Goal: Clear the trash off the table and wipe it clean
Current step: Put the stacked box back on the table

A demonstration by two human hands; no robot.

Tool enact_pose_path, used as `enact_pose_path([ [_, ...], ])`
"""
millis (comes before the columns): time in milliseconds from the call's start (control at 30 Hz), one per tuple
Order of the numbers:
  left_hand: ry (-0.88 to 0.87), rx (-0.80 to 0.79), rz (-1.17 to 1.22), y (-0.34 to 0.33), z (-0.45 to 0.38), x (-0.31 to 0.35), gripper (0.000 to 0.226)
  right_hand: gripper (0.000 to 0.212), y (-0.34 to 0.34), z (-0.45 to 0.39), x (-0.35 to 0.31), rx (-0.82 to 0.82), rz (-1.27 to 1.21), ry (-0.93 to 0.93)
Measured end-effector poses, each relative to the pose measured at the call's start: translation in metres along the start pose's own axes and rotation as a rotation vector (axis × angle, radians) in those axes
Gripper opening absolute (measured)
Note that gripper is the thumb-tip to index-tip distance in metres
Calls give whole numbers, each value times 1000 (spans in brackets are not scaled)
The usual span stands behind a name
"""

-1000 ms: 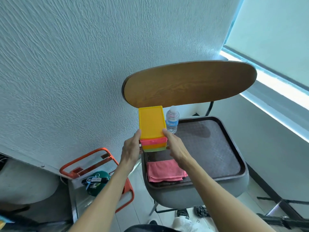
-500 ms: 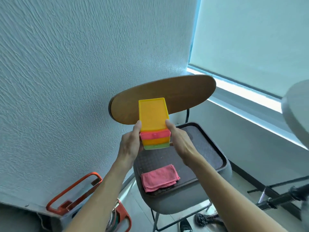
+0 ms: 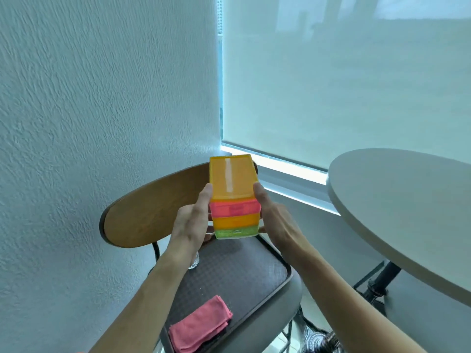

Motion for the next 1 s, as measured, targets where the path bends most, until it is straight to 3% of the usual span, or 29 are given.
enact_pose_path([
  [100,-41,-85,-7,-24,-11,26,61,98,35,8,-15,89,6,38],
  [200,-68,-151,-25,-49,-24,52,65,130,76,15,-26,219,43,43],
  [267,-94,-189,-41,-68,-35,69,67,140,103,21,-32,286,64,38],
  [500,-109,-404,-60,-156,-63,112,65,117,194,47,-28,458,30,34],
  [1000,-35,-613,-81,-315,-119,122,62,128,328,66,33,662,38,-92],
])
Point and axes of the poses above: each hand's wrist, its own z-axis away from the middle knuckle, its own y-axis out of the back of the hand, x = y × z, the point moved 6 cm from there along -z, towards the middle knuckle, and after that the axes turned 13 degrees about -x, right-handed, at the moved point
